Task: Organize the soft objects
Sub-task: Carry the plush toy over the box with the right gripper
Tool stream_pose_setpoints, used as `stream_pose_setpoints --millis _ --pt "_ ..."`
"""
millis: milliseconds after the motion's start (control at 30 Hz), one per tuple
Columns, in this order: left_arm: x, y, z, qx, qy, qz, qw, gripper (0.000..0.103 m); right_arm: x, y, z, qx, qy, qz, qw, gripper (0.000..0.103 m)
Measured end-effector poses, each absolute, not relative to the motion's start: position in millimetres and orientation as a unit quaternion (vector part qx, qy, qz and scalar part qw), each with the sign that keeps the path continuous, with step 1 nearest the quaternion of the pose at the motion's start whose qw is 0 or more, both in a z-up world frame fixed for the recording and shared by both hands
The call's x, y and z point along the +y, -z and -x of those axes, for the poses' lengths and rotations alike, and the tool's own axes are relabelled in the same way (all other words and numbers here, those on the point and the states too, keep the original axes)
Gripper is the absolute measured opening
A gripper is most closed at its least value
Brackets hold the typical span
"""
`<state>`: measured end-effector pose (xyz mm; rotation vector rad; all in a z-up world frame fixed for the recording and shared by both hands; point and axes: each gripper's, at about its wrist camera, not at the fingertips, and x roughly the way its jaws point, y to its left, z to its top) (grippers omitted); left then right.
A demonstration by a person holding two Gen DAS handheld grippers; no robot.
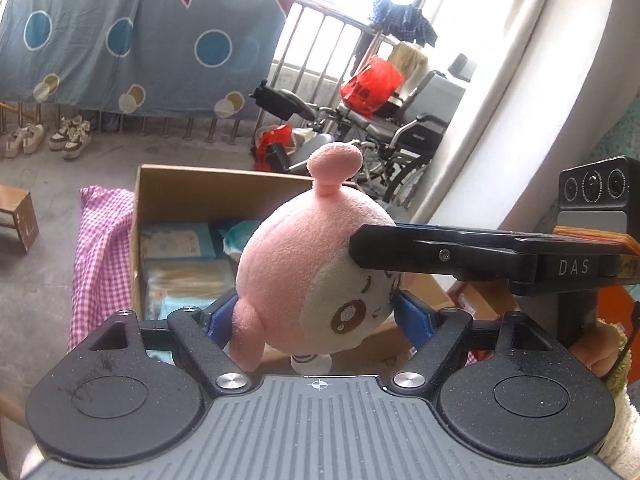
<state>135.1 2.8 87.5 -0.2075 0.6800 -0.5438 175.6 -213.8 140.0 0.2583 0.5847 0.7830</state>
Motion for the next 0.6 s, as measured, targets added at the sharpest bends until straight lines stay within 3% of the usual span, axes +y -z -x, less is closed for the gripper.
stream_pose_setpoints --millis 233,600 --pt "-32.0 -77.4 -208.1 0.368 0.263 0.100 0.886 0.082 -241.5 -117.7 -274.3 0.357 -0.353 -0.150 0.852 0.076" --pt "-64.9 2.7 -313.0 0.517 0.229 0.091 0.820 0.082 -244.5 -22.6 -377.1 0.485 -0.320 -0.161 0.798 0.076"
